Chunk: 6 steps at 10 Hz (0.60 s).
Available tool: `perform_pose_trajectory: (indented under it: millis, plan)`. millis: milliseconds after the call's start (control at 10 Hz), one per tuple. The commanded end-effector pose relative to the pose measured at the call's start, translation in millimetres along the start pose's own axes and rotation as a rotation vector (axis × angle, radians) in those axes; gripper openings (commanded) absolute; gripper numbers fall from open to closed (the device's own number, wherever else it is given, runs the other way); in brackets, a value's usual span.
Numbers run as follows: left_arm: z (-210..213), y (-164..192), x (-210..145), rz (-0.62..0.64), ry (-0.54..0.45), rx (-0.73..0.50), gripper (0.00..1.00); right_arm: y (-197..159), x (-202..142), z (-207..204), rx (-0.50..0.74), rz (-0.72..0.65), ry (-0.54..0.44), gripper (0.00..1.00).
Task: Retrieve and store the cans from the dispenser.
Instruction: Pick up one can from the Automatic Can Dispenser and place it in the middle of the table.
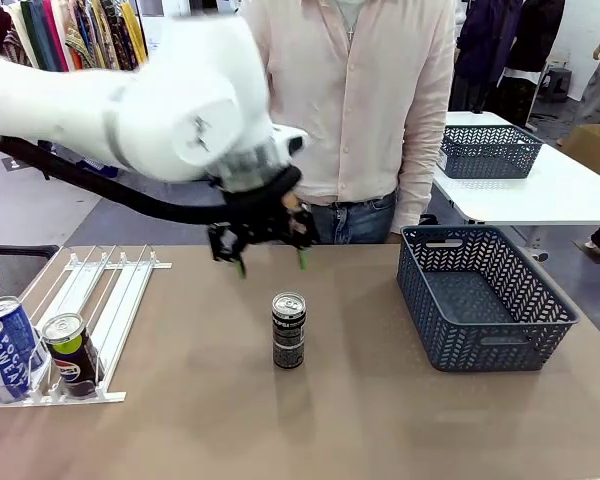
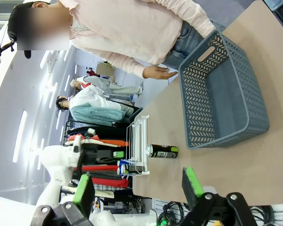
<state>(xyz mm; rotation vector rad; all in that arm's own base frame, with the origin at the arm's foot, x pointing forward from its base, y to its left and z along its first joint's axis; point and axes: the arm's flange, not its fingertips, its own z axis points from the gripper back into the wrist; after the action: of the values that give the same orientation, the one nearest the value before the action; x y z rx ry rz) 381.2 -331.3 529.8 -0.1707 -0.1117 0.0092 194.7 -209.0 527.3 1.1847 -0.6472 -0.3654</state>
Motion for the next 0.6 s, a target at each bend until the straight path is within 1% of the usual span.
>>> perform_pose_trajectory:
  millis: [0, 100, 200, 300, 400, 500]
  plan:
    - [49, 80, -25, 0.009, 0.039, 0.082, 1.0, 3, 3, 0, 0.031, 0.026, -0.009, 1.0]
    - [76, 127, -35, 0.015, 0.092, 0.033, 1.0, 3, 3, 0, 0.031, 0.026, -0.009, 1.0]
    - [103, 185, -47, 0.023, 0.148, -0.106, 1.0, 3, 3, 0, 0.031, 0.026, -0.009, 1.0]
    - [120, 239, -60, 0.034, 0.168, -0.249, 1.0, 3, 3, 0, 0.031, 0.026, -0.009, 1.0]
    - [130, 295, -77, 0.093, 0.159, -0.423, 1.0, 3, 3, 0, 0.031, 0.026, -0.009, 1.0]
    - [132, 348, -97, 0.13, 0.12, -0.603, 1.0, 3, 3, 0, 0.031, 0.026, -0.009, 1.0]
